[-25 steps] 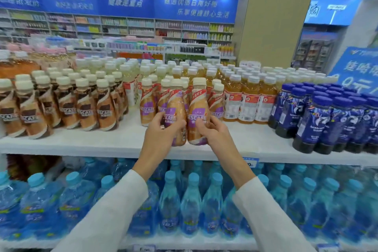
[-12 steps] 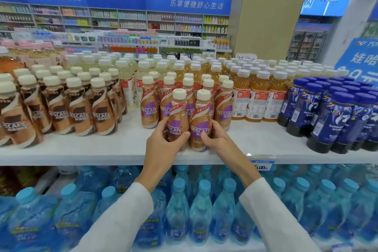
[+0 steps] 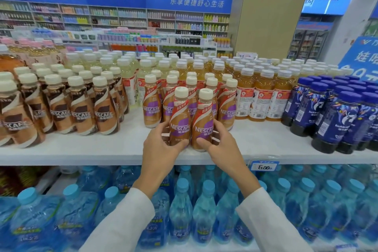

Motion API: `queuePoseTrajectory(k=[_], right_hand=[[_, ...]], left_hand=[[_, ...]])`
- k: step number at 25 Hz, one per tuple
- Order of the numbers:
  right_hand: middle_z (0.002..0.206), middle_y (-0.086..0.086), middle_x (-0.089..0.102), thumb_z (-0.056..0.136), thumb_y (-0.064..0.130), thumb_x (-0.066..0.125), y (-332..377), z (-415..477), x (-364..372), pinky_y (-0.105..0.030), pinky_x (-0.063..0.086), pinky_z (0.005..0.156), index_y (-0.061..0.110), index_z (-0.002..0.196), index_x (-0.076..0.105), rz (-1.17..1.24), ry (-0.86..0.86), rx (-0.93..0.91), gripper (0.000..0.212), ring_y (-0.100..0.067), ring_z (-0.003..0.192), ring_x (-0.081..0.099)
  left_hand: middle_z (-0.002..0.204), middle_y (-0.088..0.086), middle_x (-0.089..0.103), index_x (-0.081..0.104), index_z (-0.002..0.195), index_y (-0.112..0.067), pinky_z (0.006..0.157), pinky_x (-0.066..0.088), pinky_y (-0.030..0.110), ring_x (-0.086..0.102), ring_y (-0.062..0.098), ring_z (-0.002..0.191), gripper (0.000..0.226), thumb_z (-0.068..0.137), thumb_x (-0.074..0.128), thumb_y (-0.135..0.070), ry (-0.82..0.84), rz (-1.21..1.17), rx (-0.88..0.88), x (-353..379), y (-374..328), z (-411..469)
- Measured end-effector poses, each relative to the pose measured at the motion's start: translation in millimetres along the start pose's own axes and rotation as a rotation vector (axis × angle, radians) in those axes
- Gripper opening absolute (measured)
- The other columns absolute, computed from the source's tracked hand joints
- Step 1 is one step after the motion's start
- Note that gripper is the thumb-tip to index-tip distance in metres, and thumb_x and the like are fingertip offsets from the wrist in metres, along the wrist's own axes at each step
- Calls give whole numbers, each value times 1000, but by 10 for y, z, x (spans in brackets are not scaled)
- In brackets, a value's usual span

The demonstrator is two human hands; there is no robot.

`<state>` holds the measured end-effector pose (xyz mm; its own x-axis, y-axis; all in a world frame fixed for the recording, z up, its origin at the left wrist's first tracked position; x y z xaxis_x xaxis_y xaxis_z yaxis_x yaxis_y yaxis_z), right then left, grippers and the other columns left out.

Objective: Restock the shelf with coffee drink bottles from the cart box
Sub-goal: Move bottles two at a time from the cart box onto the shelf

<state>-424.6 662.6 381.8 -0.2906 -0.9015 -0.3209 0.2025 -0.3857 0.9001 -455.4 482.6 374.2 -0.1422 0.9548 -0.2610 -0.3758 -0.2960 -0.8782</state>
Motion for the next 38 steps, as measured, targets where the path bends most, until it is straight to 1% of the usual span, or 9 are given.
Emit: queuePoseTrajectory(k=[3, 6, 9, 13, 16, 23, 28, 33, 38], right_hand=[[136, 17, 60, 91, 20, 75, -13, 2, -21, -19, 50, 100, 29, 152, 42, 4, 56, -2, 69, 5, 119, 57], [133, 21, 62, 86, 31, 80, -48, -78, 10, -20, 52, 98, 33, 150, 44, 50, -13, 0, 74, 6, 116, 59], [126, 22, 65, 80, 35, 85, -62, -147, 90, -19, 55, 92, 34, 142, 51, 75, -139, -15, 71, 4, 111, 63], [111, 29, 67, 76, 34, 88, -18, -135, 250, -10, 55, 80, 48, 124, 55, 77, -225, -29, 60, 9, 99, 66], [113, 26, 67, 75, 36, 88, 47, -47, 459, -13, 56, 82, 45, 123, 55, 69, -198, -32, 59, 5, 100, 67], [122, 9, 67, 79, 32, 86, 190, 227, 885, -35, 57, 96, 30, 126, 53, 24, -175, -61, 57, -7, 110, 65], [124, 9, 65, 79, 37, 85, 170, 282, 946, -34, 57, 97, 31, 126, 50, -3, -183, -62, 59, -7, 111, 64], [126, 10, 63, 81, 38, 84, 170, 300, 997, -26, 55, 93, 35, 123, 46, -30, -209, -62, 57, -5, 110, 62], [127, 10, 62, 81, 39, 83, 149, 323, 1033, -30, 56, 96, 36, 124, 46, -43, -237, -59, 57, -6, 112, 62]], left_hand=[[120, -6, 64, 56, 135, -26, 79, 57, 22, 66, 4, 93, 73, 72, 91, -40, -42, 44, 7, 15, -4, -18], [121, -5, 64, 55, 135, -26, 76, 56, 20, 66, 7, 94, 73, 73, 90, -42, -50, 58, 3, 27, -2, -36], [122, -5, 63, 55, 135, -26, 73, 52, 14, 66, 9, 95, 71, 75, 88, -44, -53, 73, -2, 28, -6, -43], [121, -5, 62, 56, 137, -25, 79, 55, 20, 65, 7, 97, 71, 76, 87, -43, -79, 90, -3, -39, 29, -54], [122, -6, 65, 56, 136, -27, 79, 53, 19, 66, 7, 96, 72, 74, 89, -43, -112, 105, -42, -237, 104, 26], [116, -6, 70, 59, 122, -27, 79, 56, 24, 68, 5, 91, 62, 71, 92, -37, -125, 80, -79, -583, 209, 273], [118, -4, 70, 61, 129, -23, 81, 56, 24, 69, 7, 93, 63, 74, 91, -31, -115, 51, -74, -603, 252, 333], [131, 2, 67, 56, 138, -18, 96, 58, 37, 67, 18, 109, 67, 80, 87, -30, -85, 54, -82, -567, 236, 367], [136, 2, 65, 53, 142, -20, 98, 57, 39, 66, 19, 113, 70, 81, 85, -33, -77, 66, -83, -576, 221, 369]])
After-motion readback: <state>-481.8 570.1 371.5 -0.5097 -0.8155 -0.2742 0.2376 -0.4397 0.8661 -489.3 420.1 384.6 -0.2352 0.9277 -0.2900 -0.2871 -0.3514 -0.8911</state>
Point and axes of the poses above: each hand's wrist, its own z-axis towards the middle knuckle, its own x-axis out of the palm, y = z × x, the point moved 1 cm from there along z, towards the middle knuckle
